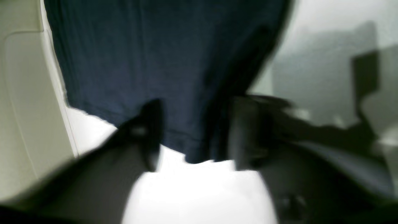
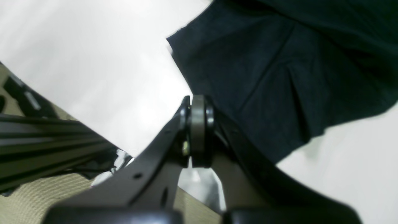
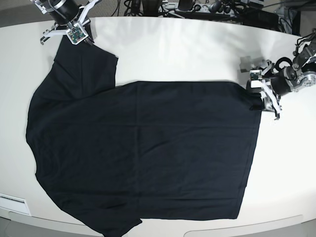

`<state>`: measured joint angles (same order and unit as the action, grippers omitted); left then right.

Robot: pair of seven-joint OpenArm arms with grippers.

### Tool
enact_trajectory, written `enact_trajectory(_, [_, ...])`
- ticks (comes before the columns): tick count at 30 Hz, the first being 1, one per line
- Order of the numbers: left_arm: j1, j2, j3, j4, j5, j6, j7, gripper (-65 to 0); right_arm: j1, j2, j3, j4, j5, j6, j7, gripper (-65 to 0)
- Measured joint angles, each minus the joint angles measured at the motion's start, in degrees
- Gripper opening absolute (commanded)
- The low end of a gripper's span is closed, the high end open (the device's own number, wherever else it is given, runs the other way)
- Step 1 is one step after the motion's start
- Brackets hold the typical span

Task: Fold the T-shirt properly
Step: 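Move both grippers to the shirt's collar-side corners and grasp them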

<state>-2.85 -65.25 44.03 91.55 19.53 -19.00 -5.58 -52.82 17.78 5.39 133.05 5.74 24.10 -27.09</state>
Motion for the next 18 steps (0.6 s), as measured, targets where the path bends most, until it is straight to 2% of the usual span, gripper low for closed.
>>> enact_trajectory(1, [0.02,0.17,0.28,-0.04,0.39,-0.11,0.50,-63.3,0.02,0.02,0.00,0.00,-0.52,-0.11,0.48,-47.5])
enact_trajectory(3, [0.15,0.33,0.48,0.02,0.46,0.57,1.20,-65.0,0.00,0.00,0.00,0.00,-0.81,0.02,0.55,-34.6])
enact_trajectory(4, [0.11,0.31,0.48,0.28,0.46,0.24,1.64,-65.0,-0.02,0.00,0.00,0.00,-0.83,0.59,0.50,-32.2])
enact_trajectory(8, [0.13,0.39,0.52,1.03,0.17,0.20,3.45,-65.0,0.20,0.55,0.00,-1.03,-0.59,1.29,1.09,-32.0])
enact_trajectory(13, [0.13,0.35,0.52,1.03,-0.17,0.20,3.52,-65.0,4.42,2.97,0.00,-9.60,-1.22,2.19,1.03,-31.9])
enact_trajectory(18, [0.13,0.37,0.52,1.03,-0.52,0.17,3.63,-65.0,8.33,4.79,-0.02,-16.85,0.35,2.97,3.39,-32.0])
